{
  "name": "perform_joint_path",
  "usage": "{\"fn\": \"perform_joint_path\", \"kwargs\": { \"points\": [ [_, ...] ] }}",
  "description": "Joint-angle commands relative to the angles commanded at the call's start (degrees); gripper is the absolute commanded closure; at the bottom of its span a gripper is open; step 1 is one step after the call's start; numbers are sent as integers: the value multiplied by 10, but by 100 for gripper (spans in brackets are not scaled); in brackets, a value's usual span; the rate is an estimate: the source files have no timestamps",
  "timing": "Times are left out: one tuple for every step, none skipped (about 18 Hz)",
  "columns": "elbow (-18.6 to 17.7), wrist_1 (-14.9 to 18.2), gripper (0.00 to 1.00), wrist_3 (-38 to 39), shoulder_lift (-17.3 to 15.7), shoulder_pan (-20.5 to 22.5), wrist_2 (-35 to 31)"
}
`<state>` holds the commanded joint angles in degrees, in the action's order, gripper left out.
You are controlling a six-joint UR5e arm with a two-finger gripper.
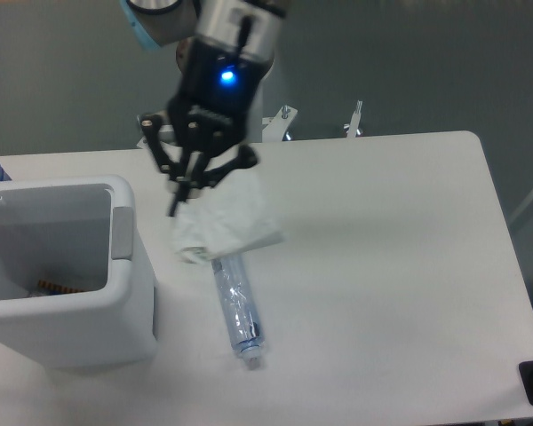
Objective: Place the trash in the trash can
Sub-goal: 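Carry the tissue over the white bin and lower it inside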
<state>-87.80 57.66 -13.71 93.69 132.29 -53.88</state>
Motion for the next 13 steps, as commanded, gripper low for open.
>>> {"fn": "perform_joint_path", "kwargs": {
  "points": [
    [0, 0, 100, 1, 2, -16, 0],
    [-2, 0, 100, 0, 3, -26, -1],
    [-3, -1, 100, -1, 4, -34, -1],
    [-2, -2, 100, -3, 9, -43, -1],
    [1, -2, 100, -3, 14, -52, -1],
    [1, -2, 100, -4, 18, -62, -1],
    [-1, -3, 100, -4, 18, -68, -1],
    [-2, -4, 100, -4, 18, -74, -1],
    [-3, -4, 100, -5, 20, -80, -1],
    [-3, -4, 100, -5, 24, -87, -1],
    [-3, -4, 100, -5, 26, -92, -1],
    [-3, -4, 100, -4, 28, -98, -1],
    [-3, -4, 100, -5, 31, -100, -1]
  ]
}}
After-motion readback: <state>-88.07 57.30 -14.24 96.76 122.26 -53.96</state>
